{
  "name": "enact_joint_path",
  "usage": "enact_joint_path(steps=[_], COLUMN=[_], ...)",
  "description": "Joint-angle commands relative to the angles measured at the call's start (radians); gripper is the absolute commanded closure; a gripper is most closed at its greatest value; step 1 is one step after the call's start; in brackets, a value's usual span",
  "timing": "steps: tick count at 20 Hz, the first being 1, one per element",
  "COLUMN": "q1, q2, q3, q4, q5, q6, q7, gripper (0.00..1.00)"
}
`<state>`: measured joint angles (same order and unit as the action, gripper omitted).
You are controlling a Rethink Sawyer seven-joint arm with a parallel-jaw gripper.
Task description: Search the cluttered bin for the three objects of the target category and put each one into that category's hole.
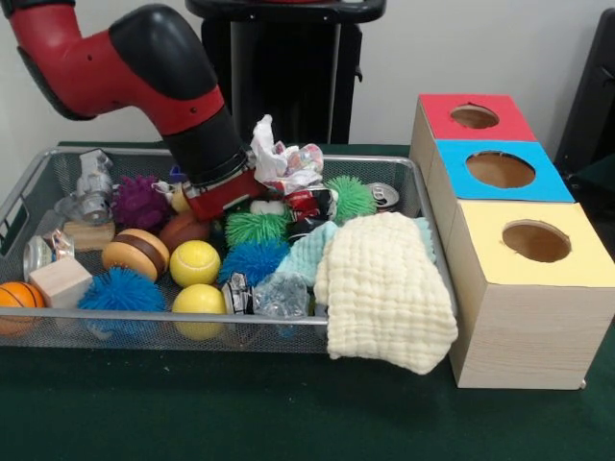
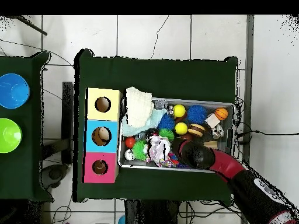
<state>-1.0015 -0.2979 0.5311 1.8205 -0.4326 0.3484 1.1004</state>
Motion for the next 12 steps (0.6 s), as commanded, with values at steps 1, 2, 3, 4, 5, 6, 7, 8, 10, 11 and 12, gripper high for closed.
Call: enact_joint_path(steps=[1, 2, 3, 4, 5, 6, 7, 8, 10, 11, 12], q1=[0.785, 0.190, 0.160, 0.136, 0.120, 0.097, 0.080, 0.063, 0.074, 0.082, 0.136], q2=[0.004, -0.040, -0.029, -0.016, -0.003, 0.019, 0.037, 0.056, 0.055, 0.052, 0.025], q3=[-0.545, -0.102, -0.074, -0.050, -0.031, -0.011, 0.002, 0.015, -0.004, -0.016, -0.079], q4=[-0.350, 0.139, 0.157, 0.172, 0.180, 0.193, 0.205, 0.216, 0.213, 0.211, 0.189], q5=[-0.184, -0.045, -0.038, -0.025, -0.014, -0.001, 0.016, 0.033, 0.058, 0.068, 0.086], q6=[0.769, -0.366, -0.393, -0.411, -0.425, -0.457, -0.488, -0.520, -0.514, -0.504, -0.439], q7=[0.296, 0.336, 0.333, 0.328, 0.329, 0.334, 0.353, 0.373, 0.382, 0.378, 0.362], gripper=[0.00, 0.00, 0.00, 0.00, 0.00, 0.00, 0.00, 0.00, 0.00, 0.00, 0.00])
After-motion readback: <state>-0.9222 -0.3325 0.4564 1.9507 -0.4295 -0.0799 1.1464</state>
